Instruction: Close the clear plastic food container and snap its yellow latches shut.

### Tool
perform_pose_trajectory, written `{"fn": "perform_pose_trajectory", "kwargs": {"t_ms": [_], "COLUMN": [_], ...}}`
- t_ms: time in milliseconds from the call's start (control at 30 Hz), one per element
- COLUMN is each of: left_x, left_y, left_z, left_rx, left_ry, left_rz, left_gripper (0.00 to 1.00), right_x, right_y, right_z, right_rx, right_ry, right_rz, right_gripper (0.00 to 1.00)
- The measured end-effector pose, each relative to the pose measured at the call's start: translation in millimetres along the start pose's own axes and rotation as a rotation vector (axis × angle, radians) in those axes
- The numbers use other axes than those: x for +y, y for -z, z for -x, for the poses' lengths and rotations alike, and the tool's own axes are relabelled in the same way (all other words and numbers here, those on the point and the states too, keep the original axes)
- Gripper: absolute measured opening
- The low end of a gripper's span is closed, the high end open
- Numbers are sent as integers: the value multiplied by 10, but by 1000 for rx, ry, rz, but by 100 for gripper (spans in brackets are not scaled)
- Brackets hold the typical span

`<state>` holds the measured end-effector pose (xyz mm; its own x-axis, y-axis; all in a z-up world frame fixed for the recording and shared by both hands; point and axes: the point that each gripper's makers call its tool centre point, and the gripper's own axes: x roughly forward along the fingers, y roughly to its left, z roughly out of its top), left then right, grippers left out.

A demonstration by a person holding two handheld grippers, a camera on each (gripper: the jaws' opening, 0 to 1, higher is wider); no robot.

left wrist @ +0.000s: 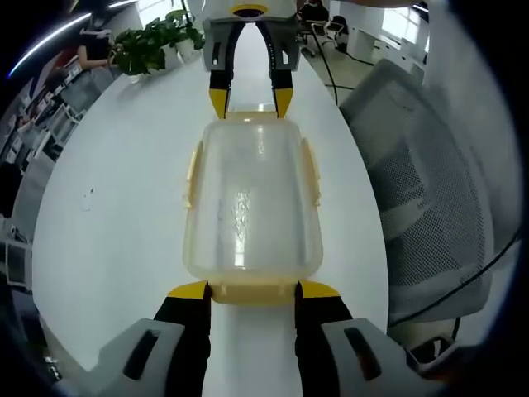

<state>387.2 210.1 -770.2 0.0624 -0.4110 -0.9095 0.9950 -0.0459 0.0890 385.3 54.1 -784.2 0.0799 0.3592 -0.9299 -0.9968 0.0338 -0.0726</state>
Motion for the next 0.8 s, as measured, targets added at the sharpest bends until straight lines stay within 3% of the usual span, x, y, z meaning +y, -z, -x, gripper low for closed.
{"fn": "perform_pose_trajectory", "kwargs": {"t_ms": [800], "left_x": [74], "left_y": [-361], "left_z": [-211], "left_rx": [3], "left_ry": [11], "left_rz": [-35], "left_gripper": [39], "right_x": [12], "right_y": [414], "right_z": [117], "right_rx": [16], "right_ry": [14], "right_rz": [-38], "right_gripper": [39]}}
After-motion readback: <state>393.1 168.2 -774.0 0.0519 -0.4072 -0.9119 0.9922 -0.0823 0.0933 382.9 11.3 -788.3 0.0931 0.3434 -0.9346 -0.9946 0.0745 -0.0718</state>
